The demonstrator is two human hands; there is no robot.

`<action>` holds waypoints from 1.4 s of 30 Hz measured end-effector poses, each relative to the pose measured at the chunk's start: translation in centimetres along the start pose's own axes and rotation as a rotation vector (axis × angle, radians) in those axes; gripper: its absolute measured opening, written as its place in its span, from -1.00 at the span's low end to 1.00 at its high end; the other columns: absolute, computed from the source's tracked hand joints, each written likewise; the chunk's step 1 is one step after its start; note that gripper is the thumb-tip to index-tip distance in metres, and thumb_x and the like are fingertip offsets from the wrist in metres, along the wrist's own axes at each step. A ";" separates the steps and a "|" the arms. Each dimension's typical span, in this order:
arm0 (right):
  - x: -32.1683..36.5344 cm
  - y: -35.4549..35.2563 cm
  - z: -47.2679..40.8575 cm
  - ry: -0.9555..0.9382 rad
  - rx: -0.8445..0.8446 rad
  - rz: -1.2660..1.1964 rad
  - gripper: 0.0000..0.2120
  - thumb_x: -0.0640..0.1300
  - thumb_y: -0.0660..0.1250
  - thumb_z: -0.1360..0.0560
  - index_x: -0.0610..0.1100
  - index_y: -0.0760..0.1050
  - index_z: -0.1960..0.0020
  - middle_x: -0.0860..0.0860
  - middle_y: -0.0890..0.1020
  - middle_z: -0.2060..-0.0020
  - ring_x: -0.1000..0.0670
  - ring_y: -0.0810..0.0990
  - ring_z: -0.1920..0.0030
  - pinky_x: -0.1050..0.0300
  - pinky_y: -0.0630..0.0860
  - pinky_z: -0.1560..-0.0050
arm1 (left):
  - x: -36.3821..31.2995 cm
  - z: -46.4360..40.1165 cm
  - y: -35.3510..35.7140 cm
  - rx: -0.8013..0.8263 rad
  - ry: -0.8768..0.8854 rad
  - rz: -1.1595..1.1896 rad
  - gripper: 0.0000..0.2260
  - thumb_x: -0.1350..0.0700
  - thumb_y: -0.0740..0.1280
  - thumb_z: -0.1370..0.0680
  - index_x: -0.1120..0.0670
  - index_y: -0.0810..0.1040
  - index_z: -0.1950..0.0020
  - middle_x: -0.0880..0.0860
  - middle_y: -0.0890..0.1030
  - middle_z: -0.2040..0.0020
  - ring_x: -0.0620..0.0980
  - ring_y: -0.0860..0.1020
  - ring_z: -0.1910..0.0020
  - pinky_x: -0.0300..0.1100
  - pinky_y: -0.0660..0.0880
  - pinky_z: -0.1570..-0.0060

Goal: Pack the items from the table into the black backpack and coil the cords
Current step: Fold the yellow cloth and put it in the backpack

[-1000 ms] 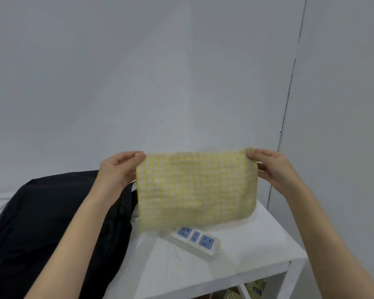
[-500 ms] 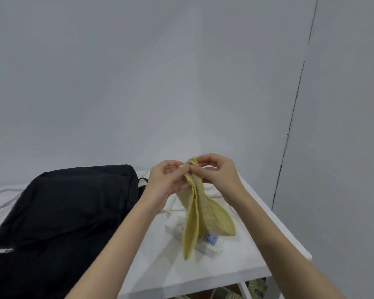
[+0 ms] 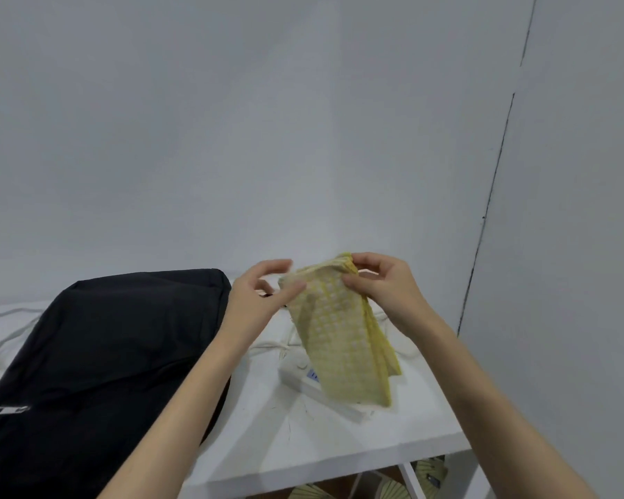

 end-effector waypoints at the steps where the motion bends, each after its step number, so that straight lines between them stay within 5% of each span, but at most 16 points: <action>1: 0.2 -0.3 -0.2 -0.001 0.013 -0.030 -0.77 -0.41 0.35 -0.43 -0.25 0.56 -0.07 -0.09 0.64 0.19 0.07 0.63 0.28 0.27 0.56 0.20 | 0.8 -0.1 -0.3 -0.053 0.015 -0.086 -0.54 0.08 0.52 -0.38 0.00 0.49 -0.24 -0.12 0.52 -0.12 -0.23 0.45 0.12 -0.37 0.36 0.13; 4: 0.6 -1.4 -0.8 -0.013 0.039 -0.080 -0.78 -0.43 0.31 -0.45 -0.22 0.55 -0.04 -0.07 0.63 0.16 0.08 0.62 0.24 0.27 0.58 0.14 | 3.9 -0.1 0.1 0.070 -0.131 -0.048 -0.36 0.11 0.56 -0.33 -0.02 0.36 -0.34 -0.13 0.47 -0.16 -0.09 0.44 -0.11 -0.28 0.38 -0.01; 8: 0.0 -3.3 -1.9 -0.023 -0.023 0.129 -0.80 -0.41 0.33 -0.45 -0.24 0.57 -0.04 -0.01 0.64 0.23 0.19 0.62 0.29 0.36 0.54 0.20 | 5.5 -0.3 1.0 0.194 -0.123 -0.009 -0.94 0.22 0.43 -0.46 0.08 0.61 0.12 -0.11 0.66 0.16 -0.07 0.56 0.13 -0.27 0.47 0.08; 10: -0.4 -4.0 -2.6 -0.017 -0.070 0.204 -0.79 -0.41 0.35 -0.44 -0.29 0.57 -0.07 0.04 0.64 0.28 0.25 0.60 0.34 0.41 0.51 0.24 | 5.4 -1.0 0.9 0.122 -0.131 0.037 -0.91 0.25 0.35 -0.52 0.11 0.55 0.17 -0.03 0.64 0.12 -0.20 0.56 0.19 -0.35 0.44 0.15; 12: -0.4 -4.2 -3.2 -0.021 -0.087 0.189 -0.80 -0.41 0.33 -0.46 -0.30 0.56 -0.07 0.10 0.65 0.34 0.24 0.60 0.35 0.40 0.51 0.25 | 5.0 -1.9 1.2 0.148 -0.148 0.095 -0.91 0.26 0.33 -0.53 0.10 0.48 0.11 0.02 0.62 -0.05 -0.24 0.57 0.04 -0.42 0.43 0.07; 14: 0.0 -4.2 -3.8 -0.036 -0.083 0.140 -0.85 -0.39 0.30 -0.48 -0.24 0.56 -0.01 0.13 0.66 0.36 0.21 0.61 0.32 0.35 0.51 0.24 | 4.5 -2.4 2.1 0.283 -0.148 0.063 -0.70 0.25 0.43 -0.46 0.03 0.43 -0.11 -0.02 0.52 -0.24 -0.10 0.48 -0.23 -0.25 0.40 -0.17; 18: 1.4 -3.4 -3.6 -0.094 0.000 0.092 -0.80 -0.37 0.25 -0.52 -0.10 0.53 0.07 0.13 0.67 0.32 0.18 0.61 0.28 0.34 0.50 0.24 | 3.2 -2.1 3.8 0.330 -0.133 0.047 -0.14 0.23 0.51 -0.38 -0.07 0.06 -0.51 -0.13 0.33 -0.29 -0.14 0.31 -0.31 -0.19 0.30 -0.24; 20: 1.5 -3.1 -3.2 -0.096 0.057 0.054 -0.80 -0.36 0.23 -0.54 -0.10 0.52 0.07 0.12 0.67 0.30 0.16 0.60 0.25 0.33 0.50 0.20 | 3.1 -1.9 4.1 0.329 -0.098 0.074 -0.26 0.21 0.49 -0.40 -0.03 0.21 -0.47 -0.16 0.40 -0.28 -0.18 0.37 -0.30 -0.28 0.35 -0.20; 22: 1.3 -3.2 -2.8 -0.079 0.106 0.030 -0.83 -0.33 0.24 -0.54 -0.10 0.54 0.06 0.11 0.67 0.28 0.13 0.61 0.23 0.30 0.53 0.18 | 3.3 -1.8 4.2 0.367 -0.071 0.101 -0.63 0.20 0.44 -0.45 0.05 0.50 -0.25 -0.10 0.60 -0.16 -0.16 0.53 -0.18 -0.34 0.45 -0.07; 24: 0.8 -3.6 -2.6 -0.047 0.125 0.057 -0.87 -0.29 0.29 -0.53 -0.13 0.57 0.03 0.05 0.69 0.25 0.08 0.63 0.21 0.26 0.56 0.16 | 3.6 -1.5 4.0 0.371 -0.113 0.184 -0.82 0.17 0.37 -0.51 0.12 0.60 -0.10 -0.03 0.68 -0.03 -0.11 0.62 -0.04 -0.32 0.50 0.01; 31: -2.0 -3.6 -3.5 0.027 0.053 0.112 -0.89 -0.26 0.23 -0.57 -0.11 0.51 0.04 -0.03 0.65 0.26 0.03 0.60 0.24 0.17 0.52 0.13 | 5.1 -2.4 3.3 0.231 -0.178 0.264 -0.74 0.18 0.33 -0.54 0.26 0.51 -0.19 0.25 0.65 0.02 0.04 0.62 0.09 -0.25 0.58 0.10; 35: -1.5 -3.4 -3.2 -0.037 0.026 0.029 -0.84 -0.29 0.19 -0.58 -0.09 0.51 0.04 -0.01 0.65 0.22 0.00 0.57 0.16 0.11 0.48 0.04 | 3.6 -2.8 2.6 0.174 0.018 0.184 -0.79 0.39 0.33 -0.49 0.27 0.51 -0.11 0.14 0.61 0.00 -0.22 0.61 0.12 -0.36 0.52 0.11; 39: -3.5 -3.7 -0.1 0.018 0.092 -0.050 -0.83 -0.30 0.23 -0.54 -0.16 0.58 -0.02 -0.04 0.69 0.14 0.00 0.63 0.08 0.16 0.56 0.00 | 4.7 0.1 3.1 0.338 0.071 0.160 -0.74 0.29 0.41 -0.47 0.18 0.51 -0.14 0.03 0.62 -0.04 -0.16 0.59 -0.03 -0.31 0.50 -0.08; 42: -7.8 -4.2 3.6 0.182 0.193 -0.050 -0.83 -0.34 0.27 -0.49 -0.25 0.59 -0.03 -0.19 0.66 0.02 -0.09 0.61 0.01 0.12 0.54 -0.03 | 8.6 3.6 4.1 0.531 0.005 0.054 -0.73 0.12 0.46 -0.39 0.20 0.59 -0.03 -0.04 0.64 0.08 -0.15 0.57 0.04 -0.24 0.48 -0.04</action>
Point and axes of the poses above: each hand's wrist, its own z-axis away from the middle knuckle, its own y-axis out of the palm, x = y × z, the point moved 5 cm from there along -z, towards the middle knuckle
